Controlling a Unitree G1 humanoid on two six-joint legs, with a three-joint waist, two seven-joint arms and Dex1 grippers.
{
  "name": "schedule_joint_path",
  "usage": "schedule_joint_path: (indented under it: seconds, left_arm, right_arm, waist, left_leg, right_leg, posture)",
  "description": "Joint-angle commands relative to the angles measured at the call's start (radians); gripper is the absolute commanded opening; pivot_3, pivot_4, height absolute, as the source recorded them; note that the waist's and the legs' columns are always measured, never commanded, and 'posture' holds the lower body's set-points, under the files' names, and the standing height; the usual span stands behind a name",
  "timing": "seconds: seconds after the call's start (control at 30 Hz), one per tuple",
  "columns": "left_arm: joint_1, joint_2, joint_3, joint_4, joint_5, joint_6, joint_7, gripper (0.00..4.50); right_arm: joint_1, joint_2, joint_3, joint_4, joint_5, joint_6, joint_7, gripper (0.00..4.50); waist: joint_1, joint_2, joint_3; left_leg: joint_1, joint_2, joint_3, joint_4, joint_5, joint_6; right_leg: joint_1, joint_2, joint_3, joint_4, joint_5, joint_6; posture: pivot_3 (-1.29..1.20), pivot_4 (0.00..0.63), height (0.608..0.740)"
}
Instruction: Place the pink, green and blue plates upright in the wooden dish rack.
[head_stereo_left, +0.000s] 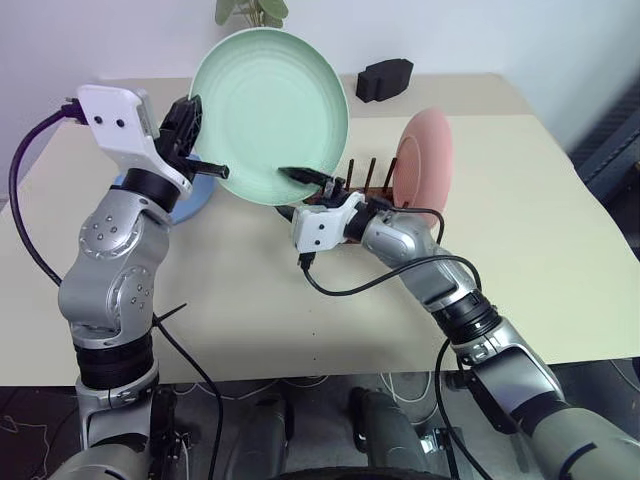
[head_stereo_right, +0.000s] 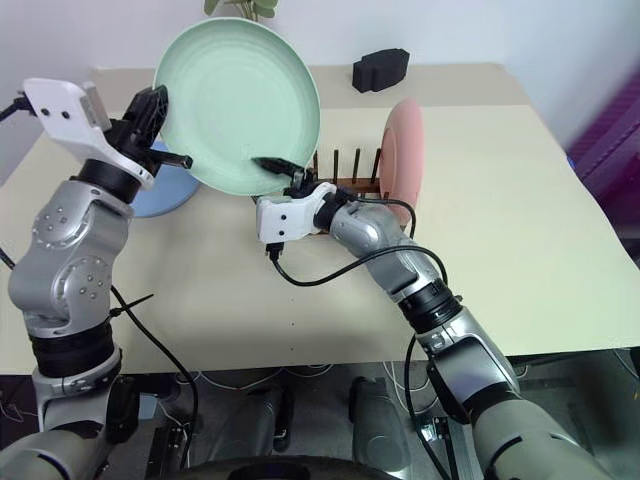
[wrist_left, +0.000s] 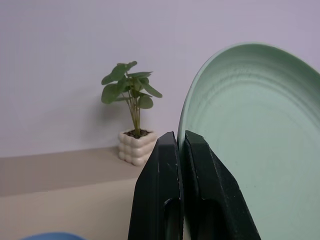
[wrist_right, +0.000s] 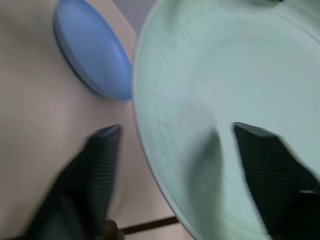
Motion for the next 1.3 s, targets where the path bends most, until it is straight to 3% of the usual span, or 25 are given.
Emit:
schedule_joint_path:
  seconds: [0.03,0.1,0.43,0.57,0.77,1.03,1.23,1.3]
  left_arm:
    - [-0.014,-0.004,-0.001,-0.039,0.0,-0.008,0.0,0.0]
    - [-0.016,-0.01,-0.005,-0.037,0.0,-0.007,0.0,0.0]
    - [-0.028,-0.063,0.027,-0.044,-0.056,-0.002,0.011,0.0]
    - [-0.044,-0.097,0.086,-0.067,-0.154,-0.009,0.018,1.45]
    - [-0.108,-0.069,0.266,-0.021,-0.271,-0.055,0.09,4.48]
    - [-0.012,0.089,0.388,0.119,-0.25,-0.111,0.016,4.48]
    - [0.222,0.053,0.271,0.116,-0.209,-0.125,-0.11,4.48]
    - [0.321,0.033,0.172,0.044,-0.232,-0.106,-0.197,4.48]
  right_arm:
    - [-0.024,0.007,-0.002,-0.009,-0.008,-0.032,-0.019,1.22]
    - [-0.02,0.007,0.003,-0.004,-0.015,-0.04,-0.024,0.09]
    - [-0.016,0.005,0.008,0.002,-0.053,-0.081,-0.066,0.03]
    - [-0.028,-0.004,0.01,0.004,-0.102,-0.108,-0.114,0.0]
    - [-0.034,-0.006,0.003,-0.002,-0.112,-0.129,-0.136,0.0]
    - [-0.024,0.068,-0.139,-0.101,0.256,-0.048,-0.026,0.0]
    - [0.017,0.115,-0.261,-0.322,0.654,0.249,0.089,0.0]
    - [0.03,0.094,-0.327,-0.397,0.828,0.411,0.119,0.0]
  waist:
    - [0.001,0.0,0.0]
    - [0.001,0.0,0.0]
    - [0.0,0.0,0.0]
    - [0.001,0.0,0.0]
    - [-0.003,0.0,0.0]
    - [0.001,0.0,0.0]
    - [0.004,0.0,0.0]
    - [0.005,-0.001,0.0]
  left_leg:
    - [0.0,0.0,0.0,0.0,0.0,0.0]
    - [0.0,0.0,0.0,0.0,0.0,0.0]
    - [0.0,0.0,0.0,0.0,0.0,0.0]
    - [0.0,0.0,0.0,0.0,0.0,0.0]
    - [0.0,0.0,0.0,0.0,0.0,0.0]
    - [0.001,0.0,-0.001,0.0,0.0,0.0]
    - [0.001,0.001,-0.001,0.0,0.0,0.0]
    - [0.0,0.002,-0.001,0.0,0.0,0.0]
  right_leg:
    - [0.0,0.0,0.0,0.0,0.0,0.0]
    - [0.0,0.0,0.0,0.0,0.0,0.0]
    - [0.0,0.0,0.0,0.0,0.0,0.0]
    - [0.0,0.0,0.0,0.0,0.0,0.0]
    - [0.0,0.0,0.0,0.0,0.0,0.0]
    - [0.001,0.001,0.0,0.0,0.0,0.0]
    - [0.001,0.0,0.0,0.0,0.0,0.0]
    - [0.001,-0.001,0.0,0.0,-0.001,-0.002]
  posture:
    - [0.0,0.15,0.736]
    - [0.0,0.15,0.736]
    - [0.0,0.15,0.736]
    - [0.0,0.15,0.736]
    - [0.0,0.15,0.736]
    - [0.0,0.15,0.736]
    - [0.0,0.15,0.736]
    - [0.0,0.15,0.736]
